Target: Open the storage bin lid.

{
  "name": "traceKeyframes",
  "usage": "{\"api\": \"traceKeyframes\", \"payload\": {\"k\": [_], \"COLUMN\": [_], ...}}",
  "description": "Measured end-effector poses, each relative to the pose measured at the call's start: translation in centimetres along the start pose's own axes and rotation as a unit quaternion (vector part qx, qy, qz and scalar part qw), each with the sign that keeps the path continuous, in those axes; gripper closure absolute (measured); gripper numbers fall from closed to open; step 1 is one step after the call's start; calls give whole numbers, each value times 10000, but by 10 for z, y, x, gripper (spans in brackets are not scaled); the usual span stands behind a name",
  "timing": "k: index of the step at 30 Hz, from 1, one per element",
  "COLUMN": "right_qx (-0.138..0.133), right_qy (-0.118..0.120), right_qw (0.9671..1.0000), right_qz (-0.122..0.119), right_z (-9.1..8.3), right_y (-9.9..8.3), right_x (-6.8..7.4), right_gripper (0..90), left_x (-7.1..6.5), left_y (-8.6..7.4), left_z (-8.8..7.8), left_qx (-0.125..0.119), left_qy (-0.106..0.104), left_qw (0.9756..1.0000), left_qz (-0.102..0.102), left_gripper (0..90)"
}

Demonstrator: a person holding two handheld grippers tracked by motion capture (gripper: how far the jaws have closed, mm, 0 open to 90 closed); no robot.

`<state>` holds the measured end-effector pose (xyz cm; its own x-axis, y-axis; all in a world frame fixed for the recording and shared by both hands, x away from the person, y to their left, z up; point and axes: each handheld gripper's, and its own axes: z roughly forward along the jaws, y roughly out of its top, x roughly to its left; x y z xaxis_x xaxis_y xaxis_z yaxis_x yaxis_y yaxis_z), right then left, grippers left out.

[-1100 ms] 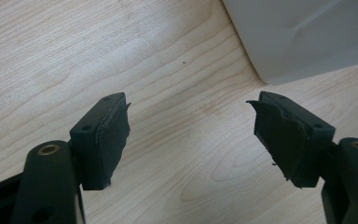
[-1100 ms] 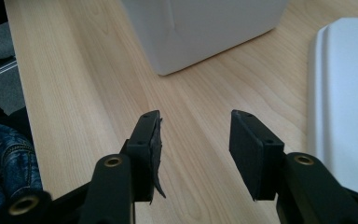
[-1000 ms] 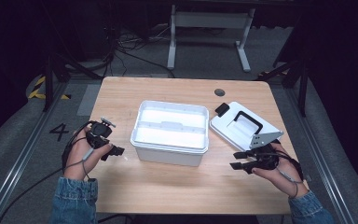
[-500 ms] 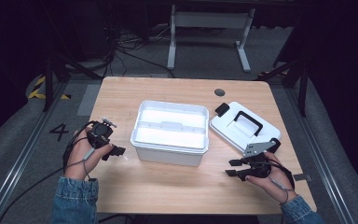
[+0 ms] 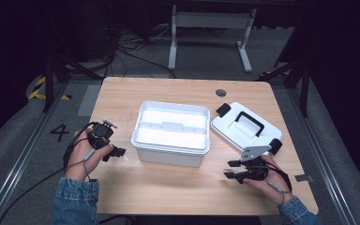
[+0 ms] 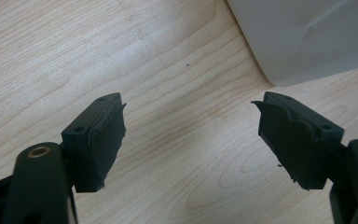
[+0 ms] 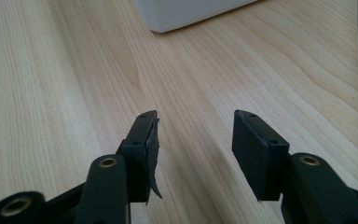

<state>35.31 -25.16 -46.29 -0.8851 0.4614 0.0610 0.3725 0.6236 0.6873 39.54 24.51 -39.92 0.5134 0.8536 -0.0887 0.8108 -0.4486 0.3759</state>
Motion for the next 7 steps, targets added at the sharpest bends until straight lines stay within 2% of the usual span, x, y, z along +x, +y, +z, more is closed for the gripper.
{"api": "traceKeyframes", "payload": {"k": [7], "right_qx": [-68], "right_qy": [-7], "right_qw": [10000], "right_qz": [23], "right_z": [1], "right_y": [-1], "right_x": [0], "right_gripper": [476], "left_x": [0], "left_y": [0], "left_z": [-1], "left_qx": [42], "left_qy": [-26], "left_qw": [10000], "left_qz": [-32], "left_gripper": [235]}}
